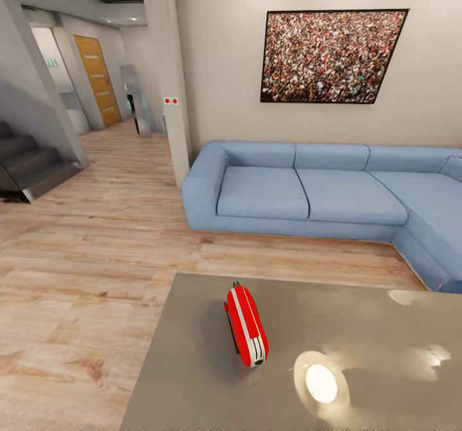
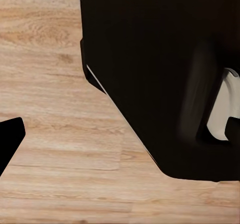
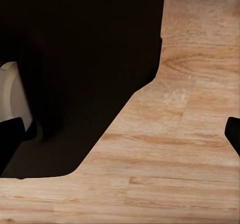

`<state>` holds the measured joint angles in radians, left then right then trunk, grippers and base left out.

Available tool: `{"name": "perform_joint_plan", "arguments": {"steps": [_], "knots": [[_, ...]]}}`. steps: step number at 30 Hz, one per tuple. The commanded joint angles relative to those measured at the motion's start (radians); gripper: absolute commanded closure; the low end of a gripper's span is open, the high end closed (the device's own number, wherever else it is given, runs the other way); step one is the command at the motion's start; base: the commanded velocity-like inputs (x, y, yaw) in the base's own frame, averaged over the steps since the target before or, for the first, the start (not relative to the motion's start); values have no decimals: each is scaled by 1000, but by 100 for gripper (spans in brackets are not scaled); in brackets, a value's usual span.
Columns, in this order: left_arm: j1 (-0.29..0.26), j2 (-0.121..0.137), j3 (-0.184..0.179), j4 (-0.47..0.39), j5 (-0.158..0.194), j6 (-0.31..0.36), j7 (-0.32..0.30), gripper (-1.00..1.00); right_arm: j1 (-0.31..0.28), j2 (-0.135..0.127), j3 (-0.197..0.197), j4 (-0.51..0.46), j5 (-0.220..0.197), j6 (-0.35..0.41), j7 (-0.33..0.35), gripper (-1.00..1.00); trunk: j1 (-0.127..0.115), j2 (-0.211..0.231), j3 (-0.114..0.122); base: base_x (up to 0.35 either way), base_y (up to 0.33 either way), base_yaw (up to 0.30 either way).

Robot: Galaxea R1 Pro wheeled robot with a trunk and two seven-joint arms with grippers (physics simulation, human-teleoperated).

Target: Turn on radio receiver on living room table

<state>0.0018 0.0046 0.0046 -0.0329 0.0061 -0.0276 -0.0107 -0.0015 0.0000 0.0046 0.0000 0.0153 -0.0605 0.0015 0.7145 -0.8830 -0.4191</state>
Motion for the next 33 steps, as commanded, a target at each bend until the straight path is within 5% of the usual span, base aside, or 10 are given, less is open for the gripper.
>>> {"name": "perform_joint_plan", "arguments": {"steps": [1,33], "knots": [[0,0,0,0,0,0,0,-100,0,0,0,0,0,0,0,-100,0,0,-2,0,0,0],[0,0,0,-1,0,0,0,-100,0,0,0,0,0,0,0,-100,0,0,-53,0,0,0]]}}
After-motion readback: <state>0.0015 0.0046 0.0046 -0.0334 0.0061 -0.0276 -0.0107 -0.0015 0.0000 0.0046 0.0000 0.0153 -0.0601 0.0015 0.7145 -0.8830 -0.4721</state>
